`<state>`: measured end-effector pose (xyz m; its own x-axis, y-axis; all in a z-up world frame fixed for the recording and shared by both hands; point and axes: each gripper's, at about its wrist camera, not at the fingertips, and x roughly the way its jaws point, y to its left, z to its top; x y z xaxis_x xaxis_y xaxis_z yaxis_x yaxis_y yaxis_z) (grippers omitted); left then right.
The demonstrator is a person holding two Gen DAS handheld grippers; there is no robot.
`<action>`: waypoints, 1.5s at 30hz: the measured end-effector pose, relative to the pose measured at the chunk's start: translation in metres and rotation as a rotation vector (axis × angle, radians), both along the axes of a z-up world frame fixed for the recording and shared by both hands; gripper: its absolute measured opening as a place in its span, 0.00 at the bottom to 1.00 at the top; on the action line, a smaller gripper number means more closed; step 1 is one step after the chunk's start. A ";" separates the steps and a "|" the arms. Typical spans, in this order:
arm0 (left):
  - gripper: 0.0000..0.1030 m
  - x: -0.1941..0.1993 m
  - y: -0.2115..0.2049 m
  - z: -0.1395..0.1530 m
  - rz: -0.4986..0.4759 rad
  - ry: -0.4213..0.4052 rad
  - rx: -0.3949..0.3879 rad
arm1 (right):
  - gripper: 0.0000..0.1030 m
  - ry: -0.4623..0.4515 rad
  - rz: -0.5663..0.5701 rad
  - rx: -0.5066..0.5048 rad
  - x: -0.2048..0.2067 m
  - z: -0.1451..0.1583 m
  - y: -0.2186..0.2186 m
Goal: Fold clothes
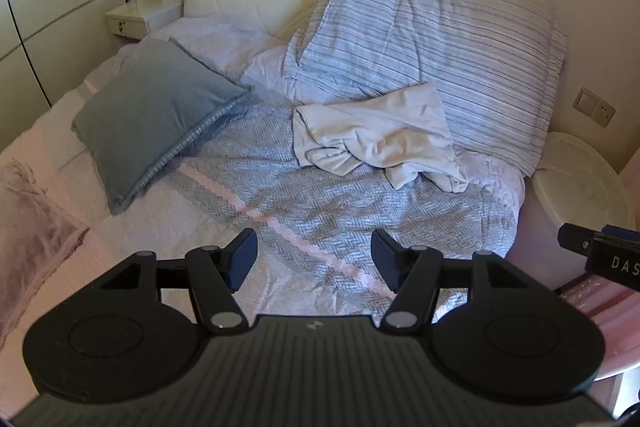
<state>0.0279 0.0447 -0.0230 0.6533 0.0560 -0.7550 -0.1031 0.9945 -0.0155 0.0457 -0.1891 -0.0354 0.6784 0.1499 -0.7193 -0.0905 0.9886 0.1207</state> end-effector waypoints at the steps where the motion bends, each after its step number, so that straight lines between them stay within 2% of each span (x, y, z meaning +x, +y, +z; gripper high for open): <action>1: 0.58 0.003 0.000 -0.003 -0.001 0.004 -0.003 | 0.62 0.002 0.002 0.006 0.002 -0.001 -0.002; 6: 0.57 0.020 -0.006 -0.018 -0.003 0.045 -0.014 | 0.62 0.022 0.015 -0.004 0.015 -0.008 -0.008; 13: 0.58 0.052 -0.024 -0.021 -0.025 0.041 -0.015 | 0.62 0.034 0.038 -0.036 0.045 -0.008 -0.009; 27: 0.58 0.144 -0.046 -0.041 -0.011 0.073 -0.015 | 0.62 0.068 0.103 -0.060 0.144 -0.021 -0.019; 33: 0.57 0.180 -0.040 -0.067 -0.002 0.098 -0.060 | 0.62 0.088 0.151 -0.096 0.184 -0.043 -0.020; 39: 0.57 0.214 -0.033 -0.099 0.025 0.145 -0.049 | 0.62 0.076 0.222 -0.075 0.210 -0.074 -0.023; 45: 0.57 0.251 -0.024 -0.126 0.038 0.176 -0.054 | 0.62 0.123 0.249 -0.089 0.252 -0.105 -0.019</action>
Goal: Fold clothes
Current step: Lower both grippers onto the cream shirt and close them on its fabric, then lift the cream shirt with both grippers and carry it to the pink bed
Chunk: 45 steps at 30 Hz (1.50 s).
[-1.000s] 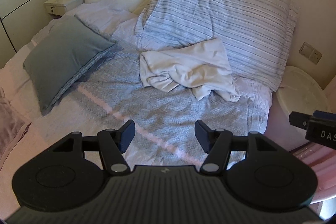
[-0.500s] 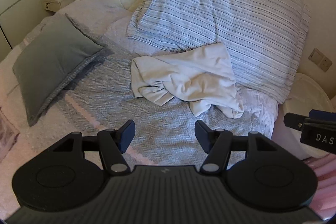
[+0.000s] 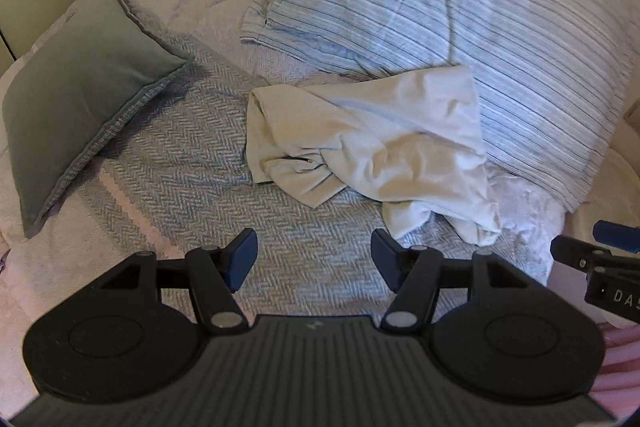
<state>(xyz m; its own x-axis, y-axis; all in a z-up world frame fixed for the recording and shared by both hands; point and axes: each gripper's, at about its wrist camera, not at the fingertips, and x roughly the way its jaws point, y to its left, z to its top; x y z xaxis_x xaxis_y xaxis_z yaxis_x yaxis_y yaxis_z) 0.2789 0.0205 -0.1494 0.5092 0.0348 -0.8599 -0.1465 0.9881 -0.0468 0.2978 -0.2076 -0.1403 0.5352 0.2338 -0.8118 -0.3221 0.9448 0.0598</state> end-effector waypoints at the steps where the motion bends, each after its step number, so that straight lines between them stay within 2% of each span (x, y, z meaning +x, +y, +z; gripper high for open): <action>1: 0.57 0.006 0.001 -0.005 0.000 0.004 -0.002 | 0.62 0.005 0.004 -0.008 0.007 -0.005 0.001; 4: 0.57 0.026 0.004 -0.019 -0.001 0.014 -0.013 | 0.62 0.022 0.015 -0.039 0.026 -0.021 0.002; 12: 0.57 0.078 0.006 -0.061 0.004 0.054 -0.055 | 0.62 0.085 0.017 -0.044 0.078 -0.061 0.007; 19: 0.57 0.117 0.007 -0.092 -0.002 0.060 -0.091 | 0.62 0.142 0.019 -0.053 0.107 -0.094 0.015; 27: 0.57 0.152 0.017 -0.144 0.085 0.094 -0.278 | 0.62 0.217 -0.034 -0.085 0.131 -0.145 0.011; 34: 0.58 0.171 0.022 -0.194 0.222 0.132 -0.431 | 0.62 0.240 -0.036 -0.027 0.140 -0.168 0.003; 35: 0.56 0.172 0.024 -0.200 0.246 0.135 -0.460 | 0.62 0.238 -0.029 -0.016 0.141 -0.169 0.002; 36: 0.48 0.173 0.025 -0.206 0.270 0.134 -0.494 | 0.61 0.235 -0.016 0.001 0.140 -0.169 0.001; 37: 0.30 0.173 0.026 -0.210 0.290 0.131 -0.530 | 0.43 0.231 -0.002 0.018 0.140 -0.169 -0.001; 38: 0.21 0.172 0.027 -0.211 0.301 0.121 -0.555 | 0.40 0.227 0.012 0.028 0.139 -0.167 -0.001; 39: 0.10 0.171 0.027 -0.208 0.308 0.108 -0.571 | 0.29 0.223 0.027 0.038 0.139 -0.165 0.000; 40: 0.06 0.170 0.028 -0.205 0.316 0.095 -0.587 | 0.18 0.217 0.039 0.049 0.139 -0.162 0.000; 42: 0.05 0.165 0.030 -0.190 0.297 0.056 -0.584 | 0.13 0.192 0.041 0.084 0.139 -0.149 -0.003; 45: 0.04 0.149 0.038 -0.151 0.267 -0.021 -0.576 | 0.09 0.147 0.039 0.165 0.143 -0.118 -0.008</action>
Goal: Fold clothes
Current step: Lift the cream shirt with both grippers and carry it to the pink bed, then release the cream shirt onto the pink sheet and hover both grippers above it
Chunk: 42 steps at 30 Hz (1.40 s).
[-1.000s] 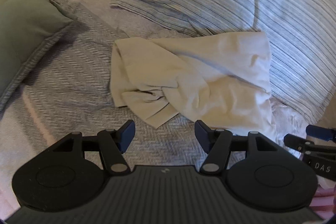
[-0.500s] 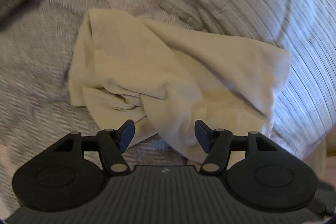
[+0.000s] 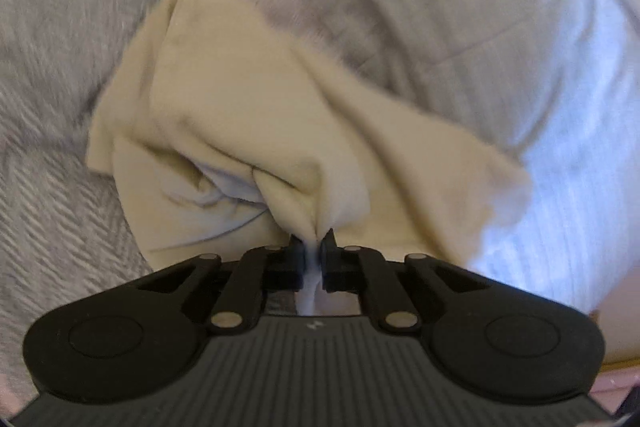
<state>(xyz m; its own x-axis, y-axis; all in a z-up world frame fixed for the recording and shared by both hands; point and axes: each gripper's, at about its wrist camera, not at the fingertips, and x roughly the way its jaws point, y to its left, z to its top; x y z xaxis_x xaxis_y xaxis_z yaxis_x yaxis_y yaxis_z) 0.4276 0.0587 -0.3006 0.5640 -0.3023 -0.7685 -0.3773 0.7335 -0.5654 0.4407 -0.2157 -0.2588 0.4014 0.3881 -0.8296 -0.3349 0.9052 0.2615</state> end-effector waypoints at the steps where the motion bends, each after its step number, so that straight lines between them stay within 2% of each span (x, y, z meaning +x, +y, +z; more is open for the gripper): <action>1: 0.04 -0.008 0.004 0.017 0.004 -0.034 0.014 | 0.09 -0.017 0.005 0.036 0.001 0.013 -0.001; 7: 0.03 -0.080 0.033 0.136 0.088 -0.240 0.140 | 0.06 -0.151 0.115 0.282 -0.003 0.106 0.019; 12: 0.03 -0.189 0.061 0.217 0.235 -0.364 0.236 | 0.06 -0.267 0.302 0.458 -0.049 0.185 0.062; 18: 0.03 -0.361 0.090 0.301 0.387 -0.477 0.402 | 0.06 -0.324 0.531 0.639 -0.143 0.250 0.115; 25: 0.04 -0.536 0.107 0.383 0.541 -0.529 0.592 | 0.06 -0.305 0.752 0.802 -0.274 0.301 0.189; 26: 0.05 -0.555 0.111 0.385 0.560 -0.501 0.599 | 0.06 -0.288 0.796 0.814 -0.295 0.304 0.205; 28: 0.10 -0.591 0.128 0.386 0.602 -0.410 0.599 | 0.08 -0.225 0.856 0.760 -0.330 0.304 0.236; 29: 0.10 -0.609 0.137 0.381 0.635 -0.338 0.588 | 0.12 -0.192 0.885 0.729 -0.347 0.303 0.252; 31: 0.16 -0.640 0.149 0.357 0.705 -0.183 0.579 | 0.48 -0.117 0.910 0.608 -0.382 0.290 0.284; 32: 0.16 -0.658 0.151 0.342 0.736 -0.109 0.580 | 0.53 -0.105 0.905 0.572 -0.399 0.280 0.292; 36: 0.16 -0.727 0.142 0.285 0.843 0.091 0.522 | 0.55 -0.057 0.956 0.455 -0.450 0.246 0.301; 38: 0.16 -0.756 0.127 0.261 0.884 0.159 0.476 | 0.55 -0.043 0.994 0.386 -0.464 0.230 0.294; 42: 0.16 -0.784 0.085 0.235 0.901 0.254 0.445 | 0.55 -0.118 1.080 0.169 -0.505 0.201 0.268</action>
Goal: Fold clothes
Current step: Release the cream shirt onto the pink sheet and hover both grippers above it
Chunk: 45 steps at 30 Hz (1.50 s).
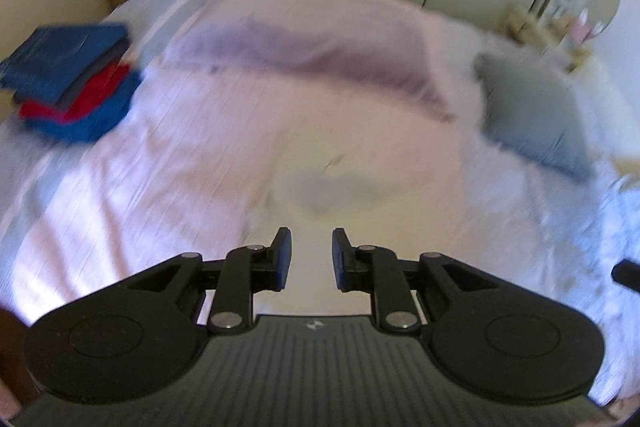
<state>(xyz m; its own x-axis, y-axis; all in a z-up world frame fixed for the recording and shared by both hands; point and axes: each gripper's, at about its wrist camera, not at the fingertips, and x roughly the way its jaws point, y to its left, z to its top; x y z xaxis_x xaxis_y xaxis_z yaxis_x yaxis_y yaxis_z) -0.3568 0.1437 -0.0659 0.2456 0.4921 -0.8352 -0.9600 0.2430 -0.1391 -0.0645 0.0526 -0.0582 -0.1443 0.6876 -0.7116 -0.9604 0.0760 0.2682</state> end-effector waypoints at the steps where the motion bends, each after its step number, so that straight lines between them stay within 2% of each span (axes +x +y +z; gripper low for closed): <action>1: 0.16 -0.006 -0.010 -0.006 0.012 0.008 -0.009 | 0.55 -0.040 0.016 -0.026 -0.009 -0.007 -0.004; 3: 0.16 -0.011 -0.032 -0.011 0.030 0.006 -0.025 | 0.55 -0.086 0.049 -0.066 -0.025 -0.022 -0.024; 7: 0.16 -0.018 -0.078 -0.021 0.034 -0.001 -0.035 | 0.55 -0.085 0.139 -0.095 -0.044 -0.046 -0.067; 12: 0.19 -0.007 -0.123 -0.026 0.023 0.036 -0.031 | 0.55 -0.131 0.213 -0.116 -0.053 -0.050 -0.108; 17: 0.19 -0.003 -0.171 -0.035 0.033 0.069 -0.043 | 0.55 -0.102 0.235 -0.150 -0.052 -0.061 -0.154; 25: 0.19 -0.005 -0.233 -0.037 0.029 0.100 -0.061 | 0.55 -0.099 0.264 -0.167 -0.059 -0.068 -0.197; 35: 0.21 -0.007 -0.249 -0.024 0.029 0.075 -0.010 | 0.55 -0.118 0.270 -0.145 -0.061 -0.064 -0.212; 45: 0.22 -0.020 -0.215 -0.035 0.041 0.065 -0.025 | 0.55 -0.144 0.239 -0.173 -0.062 -0.074 -0.185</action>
